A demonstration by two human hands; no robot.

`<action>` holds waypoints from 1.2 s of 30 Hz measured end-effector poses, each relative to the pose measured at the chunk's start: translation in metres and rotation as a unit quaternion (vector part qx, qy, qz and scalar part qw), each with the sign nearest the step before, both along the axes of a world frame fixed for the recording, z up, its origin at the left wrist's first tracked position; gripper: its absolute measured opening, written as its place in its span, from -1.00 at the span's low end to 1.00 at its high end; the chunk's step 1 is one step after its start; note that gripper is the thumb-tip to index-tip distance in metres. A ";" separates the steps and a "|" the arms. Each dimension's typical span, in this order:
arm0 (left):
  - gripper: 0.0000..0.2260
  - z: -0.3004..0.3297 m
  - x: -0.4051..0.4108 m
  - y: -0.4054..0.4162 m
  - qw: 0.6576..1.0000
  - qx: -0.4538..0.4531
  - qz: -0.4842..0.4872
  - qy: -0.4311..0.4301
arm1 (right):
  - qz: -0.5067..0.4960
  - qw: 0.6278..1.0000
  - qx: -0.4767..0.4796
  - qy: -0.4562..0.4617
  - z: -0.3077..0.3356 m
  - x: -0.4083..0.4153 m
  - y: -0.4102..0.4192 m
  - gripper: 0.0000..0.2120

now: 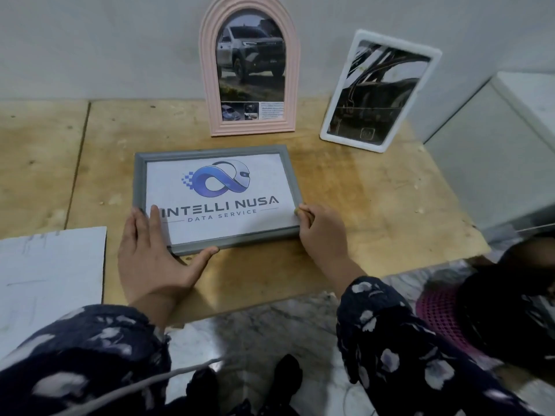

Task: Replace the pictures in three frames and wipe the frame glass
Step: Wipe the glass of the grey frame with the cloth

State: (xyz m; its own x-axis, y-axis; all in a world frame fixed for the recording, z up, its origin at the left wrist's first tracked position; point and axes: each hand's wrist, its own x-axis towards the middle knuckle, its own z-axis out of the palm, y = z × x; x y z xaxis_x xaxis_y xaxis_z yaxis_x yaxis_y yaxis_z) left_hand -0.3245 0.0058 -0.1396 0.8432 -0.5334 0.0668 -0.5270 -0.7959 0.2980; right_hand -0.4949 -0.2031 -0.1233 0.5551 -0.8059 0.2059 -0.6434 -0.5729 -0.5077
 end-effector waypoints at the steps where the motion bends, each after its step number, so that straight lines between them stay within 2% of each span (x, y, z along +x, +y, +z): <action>1: 0.09 0.001 -0.001 0.000 1.000 0.001 -0.001 0.000 | -0.012 1.000 -0.001 -0.002 0.000 -0.004 0.006 -0.83; 6: 0.09 0.005 -0.004 0.000 1.000 0.007 -0.002 0.006 | -0.074 0.997 0.005 0.010 -0.001 -0.013 0.030 -0.75; 9: 0.10 0.008 -0.005 0.003 1.000 0.009 -0.011 0.006 | -0.085 0.995 -0.028 0.033 -0.003 -0.009 0.040 -0.73; 15: 0.11 0.009 -0.006 0.004 0.999 0.019 -0.025 -0.008 | -0.114 0.984 -0.106 0.085 0.001 -0.001 0.060 -0.92; 19: 0.09 0.009 -0.004 0.005 1.000 0.007 -0.021 0.019 | -0.069 0.995 -0.040 0.062 0.003 0.019 0.089 -0.72; 23: 0.06 0.008 -0.003 0.006 0.998 -0.030 -0.017 0.059 | -0.043 0.995 -0.008 0.091 0.010 0.046 0.110 -0.72; 25: -0.01 0.011 0.000 0.007 0.992 -0.072 -0.014 0.099 | -0.036 0.992 -0.023 0.115 0.009 0.052 0.111 -0.77; 27: -0.09 0.012 0.004 0.008 0.984 -0.116 -0.010 0.137 | -0.032 0.989 -0.070 0.130 0.010 0.056 0.112 -0.88; 30: -0.19 0.016 0.010 0.009 0.962 -0.186 0.009 0.198 | -0.020 0.982 -0.110 0.150 0.014 0.068 0.119 -0.71; 32: -0.27 0.023 0.011 0.008 0.942 -0.231 0.033 0.243 | 0.011 0.980 -0.115 0.160 0.016 0.074 0.125 -0.68; 36: -0.32 0.033 0.021 0.008 0.863 -0.315 0.072 0.389 | 0.053 0.978 -0.132 0.153 0.014 0.088 0.134 -0.69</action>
State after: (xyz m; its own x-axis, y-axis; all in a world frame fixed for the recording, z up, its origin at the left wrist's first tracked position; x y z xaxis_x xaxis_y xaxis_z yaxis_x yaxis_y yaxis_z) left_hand -0.3035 0.0136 -0.1064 0.8178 -0.4845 -0.3106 0.1183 -0.3867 0.9146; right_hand -0.4073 -0.0688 -0.1094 0.7004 -0.6818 0.2112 -0.6722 -0.7296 -0.1261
